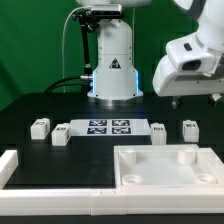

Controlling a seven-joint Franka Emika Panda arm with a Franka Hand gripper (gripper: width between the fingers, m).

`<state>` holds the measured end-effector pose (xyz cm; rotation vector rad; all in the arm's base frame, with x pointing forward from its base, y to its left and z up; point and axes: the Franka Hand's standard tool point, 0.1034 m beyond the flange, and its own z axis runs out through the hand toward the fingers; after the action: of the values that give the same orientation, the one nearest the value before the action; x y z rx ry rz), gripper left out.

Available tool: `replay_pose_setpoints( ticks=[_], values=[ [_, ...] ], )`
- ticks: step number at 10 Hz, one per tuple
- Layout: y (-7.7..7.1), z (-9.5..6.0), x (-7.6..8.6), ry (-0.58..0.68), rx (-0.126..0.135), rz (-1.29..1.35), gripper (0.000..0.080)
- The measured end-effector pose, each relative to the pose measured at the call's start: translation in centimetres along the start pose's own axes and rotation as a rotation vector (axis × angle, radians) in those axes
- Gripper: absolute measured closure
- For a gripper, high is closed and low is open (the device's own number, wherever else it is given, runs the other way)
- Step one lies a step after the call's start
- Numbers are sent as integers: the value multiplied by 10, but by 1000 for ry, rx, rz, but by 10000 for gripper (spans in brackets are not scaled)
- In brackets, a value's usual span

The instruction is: Assemble one leg

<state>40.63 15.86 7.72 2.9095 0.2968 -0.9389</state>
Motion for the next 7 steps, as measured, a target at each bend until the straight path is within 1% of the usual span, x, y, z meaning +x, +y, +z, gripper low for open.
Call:
replay_pose_setpoints(
  ticks=[2, 3, 4, 5, 7],
  values=[
    [3, 10, 3, -155, 5, 3, 151],
    [3, 14, -4, -262, -2, -2, 151],
    [0, 20, 1, -345, -1, -9, 151],
    [-2, 22, 13, -309, 11, -2, 151],
    [-5, 30, 8, -317, 2, 1, 151]
  ],
)
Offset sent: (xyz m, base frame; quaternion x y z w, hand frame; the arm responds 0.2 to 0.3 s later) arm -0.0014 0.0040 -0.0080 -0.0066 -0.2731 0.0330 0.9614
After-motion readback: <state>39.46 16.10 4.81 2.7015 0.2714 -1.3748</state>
